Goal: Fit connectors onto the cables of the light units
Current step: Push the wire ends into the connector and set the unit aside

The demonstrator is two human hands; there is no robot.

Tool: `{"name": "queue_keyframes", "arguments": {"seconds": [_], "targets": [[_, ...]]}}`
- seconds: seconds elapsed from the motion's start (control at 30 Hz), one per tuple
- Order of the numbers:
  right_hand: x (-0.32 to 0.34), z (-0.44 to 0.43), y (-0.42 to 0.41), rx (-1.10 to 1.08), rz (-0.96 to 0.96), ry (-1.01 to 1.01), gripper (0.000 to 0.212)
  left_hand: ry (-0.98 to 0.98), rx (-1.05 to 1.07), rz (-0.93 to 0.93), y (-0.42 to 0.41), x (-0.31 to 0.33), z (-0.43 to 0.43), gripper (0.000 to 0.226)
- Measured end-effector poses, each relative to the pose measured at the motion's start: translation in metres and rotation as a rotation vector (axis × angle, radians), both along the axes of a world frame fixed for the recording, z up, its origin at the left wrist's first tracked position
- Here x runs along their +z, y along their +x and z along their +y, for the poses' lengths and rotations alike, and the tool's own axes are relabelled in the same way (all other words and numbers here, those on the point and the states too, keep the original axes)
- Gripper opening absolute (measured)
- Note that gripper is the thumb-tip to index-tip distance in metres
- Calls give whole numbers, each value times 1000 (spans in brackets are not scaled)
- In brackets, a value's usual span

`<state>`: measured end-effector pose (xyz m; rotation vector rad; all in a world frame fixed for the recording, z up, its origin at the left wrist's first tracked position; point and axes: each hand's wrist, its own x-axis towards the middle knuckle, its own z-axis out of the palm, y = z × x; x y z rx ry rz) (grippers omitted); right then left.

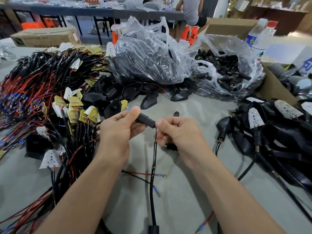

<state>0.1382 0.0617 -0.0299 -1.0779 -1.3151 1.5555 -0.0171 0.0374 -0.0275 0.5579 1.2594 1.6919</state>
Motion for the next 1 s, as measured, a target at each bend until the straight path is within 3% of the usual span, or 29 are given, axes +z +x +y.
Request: {"name": "queue_keyframes", "arguments": {"seconds": [0.1,0.2,0.43,0.6,0.77,0.9,1.0], "targets": [[6,2,5,114,176,-218,38,13,-3,-52,-2,3,0,13],[7,2,9,183,224,-243,29,12,-5,-63,-3,4,0,13],[2,-3,2,239,19,-129,22,16,-29,-38,-2,1,0,11],[-3,-2,-4,115,-52,-30,18,26,-64,68,-8,3,-2,31],[-2,-4,-4,159,-97,36,25,27,-112,131,-14,6,-1,10],[-2,-9,-6,206,-255,155,25,40,-230,205,-11,6,-5,19],[0,-10,-7,290,-237,82,30,46,-144,169,-10,9,-6,12]]}}
